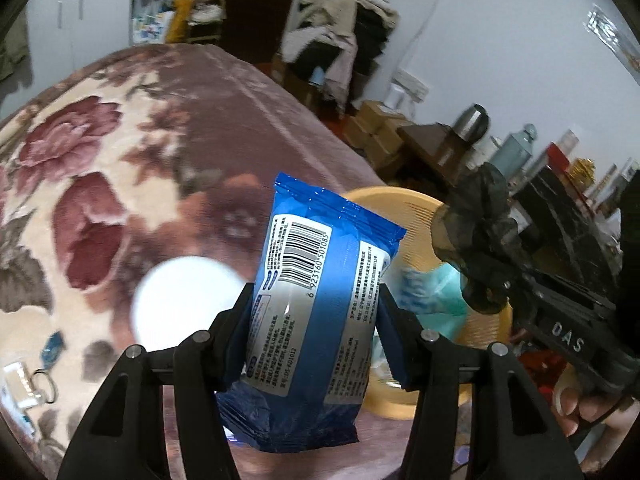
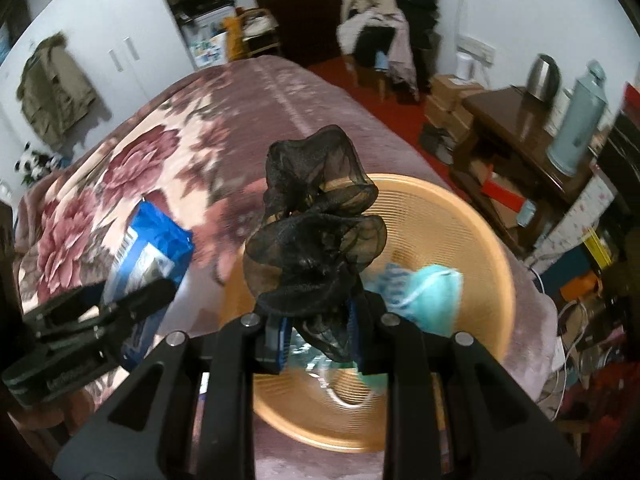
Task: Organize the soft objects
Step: 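Lower the wipe pack and scrunchie into the orange basket and open both tools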
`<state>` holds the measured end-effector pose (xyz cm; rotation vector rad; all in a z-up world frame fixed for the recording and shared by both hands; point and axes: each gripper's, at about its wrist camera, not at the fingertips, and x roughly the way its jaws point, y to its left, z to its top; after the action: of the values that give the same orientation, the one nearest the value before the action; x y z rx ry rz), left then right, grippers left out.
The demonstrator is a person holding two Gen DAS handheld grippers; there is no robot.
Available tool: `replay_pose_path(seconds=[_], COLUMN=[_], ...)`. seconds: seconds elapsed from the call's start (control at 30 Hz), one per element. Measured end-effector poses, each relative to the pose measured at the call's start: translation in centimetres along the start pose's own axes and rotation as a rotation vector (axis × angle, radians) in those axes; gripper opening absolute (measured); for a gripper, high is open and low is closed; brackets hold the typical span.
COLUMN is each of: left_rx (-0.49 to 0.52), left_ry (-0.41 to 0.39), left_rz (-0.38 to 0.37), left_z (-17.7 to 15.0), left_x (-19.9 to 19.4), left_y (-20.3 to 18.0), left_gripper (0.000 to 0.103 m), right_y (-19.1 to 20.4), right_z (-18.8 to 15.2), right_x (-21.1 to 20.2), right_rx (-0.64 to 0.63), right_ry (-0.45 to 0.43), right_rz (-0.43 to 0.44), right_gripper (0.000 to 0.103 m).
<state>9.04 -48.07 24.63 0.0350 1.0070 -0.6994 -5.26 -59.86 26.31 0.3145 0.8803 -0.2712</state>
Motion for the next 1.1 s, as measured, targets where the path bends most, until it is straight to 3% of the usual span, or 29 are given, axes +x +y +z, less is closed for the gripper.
replay_pose_path(seconds=[0.13,0.17,0.2,0.3,0.43,0.5,0.57,0.7,1.1], left_rx=[0.038,0.047,0.059,0.081,0.107,0.114,0.123,0.128,0.112], left_ry=[0.035,0.049,0.069,0.105,0.096,0.087,0.078,0.074,0.075], left_rz=[-0.046,-0.063,-0.083,-0.115,-0.086,-0.056,-0.020,0.050,0.046], left_z=[-0.3,-0.4,-0.6,-0.9,-1.3,-1.4,-1.4,-1.5,-1.9], left_x=[1.9,2.4,3.0,3.8,3.4,3.1,2.8,2.6,2.3], left_y=[-2.6,-3.1,-3.6,-4.5,-4.9,-4.8,-4.5,-3.7,-2.9], left_gripper=[0.060,0.065,0.077,0.094,0.097,0.098,0.098,0.100,0.102], right_y=[-2.6,-3.2,-3.9,-5.8,-6.8,-6.9,-6.6,-5.8,-5.8], right_z=[0.2,0.3,0.3,0.1,-0.1,-0.3,-0.7,-1.4,-3.0], right_x=[0.2,0.4,0.7,0.6,0.3,0.7,1.0,1.4,1.4], right_rx=[0.076,0.099,0.129,0.220,0.243,0.239,0.214,0.146,0.136], right_ry=[0.015,0.026,0.038,0.043,0.043,0.059,0.075,0.110,0.140], right_rz=[0.002,0.019,0.038,0.058,0.026,0.014,-0.013,-0.077,-0.081], right_gripper=[0.028,0.037,0.054,0.073,0.078,0.091,0.098,0.100,0.101])
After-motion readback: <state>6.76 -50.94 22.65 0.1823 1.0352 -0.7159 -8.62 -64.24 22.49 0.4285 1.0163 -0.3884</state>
